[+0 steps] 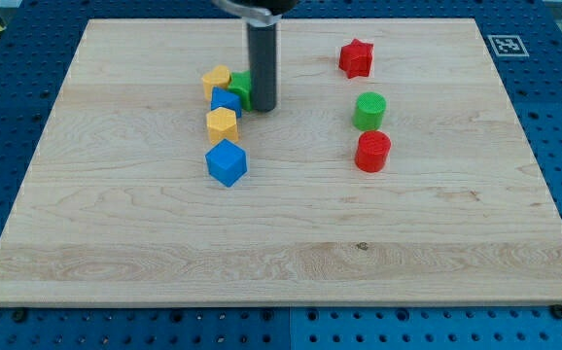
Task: Move the arm towards the blue triangle
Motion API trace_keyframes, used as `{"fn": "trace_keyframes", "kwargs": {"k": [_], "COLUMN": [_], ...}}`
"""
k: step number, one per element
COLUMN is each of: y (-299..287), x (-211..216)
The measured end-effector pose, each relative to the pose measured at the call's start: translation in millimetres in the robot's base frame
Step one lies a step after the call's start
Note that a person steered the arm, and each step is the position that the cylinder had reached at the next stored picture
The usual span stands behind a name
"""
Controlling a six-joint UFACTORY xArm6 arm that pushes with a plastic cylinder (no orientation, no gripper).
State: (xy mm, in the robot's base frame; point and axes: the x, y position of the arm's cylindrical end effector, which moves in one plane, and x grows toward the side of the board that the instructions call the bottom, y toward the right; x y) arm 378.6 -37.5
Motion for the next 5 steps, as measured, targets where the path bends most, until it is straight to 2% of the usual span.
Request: {"fn": "trace_keyframes", "kwargs": {"k": [2, 4, 5], "y": [-8.2, 42.8, 49.6], "x": [19.7, 19.3, -14.6]}}
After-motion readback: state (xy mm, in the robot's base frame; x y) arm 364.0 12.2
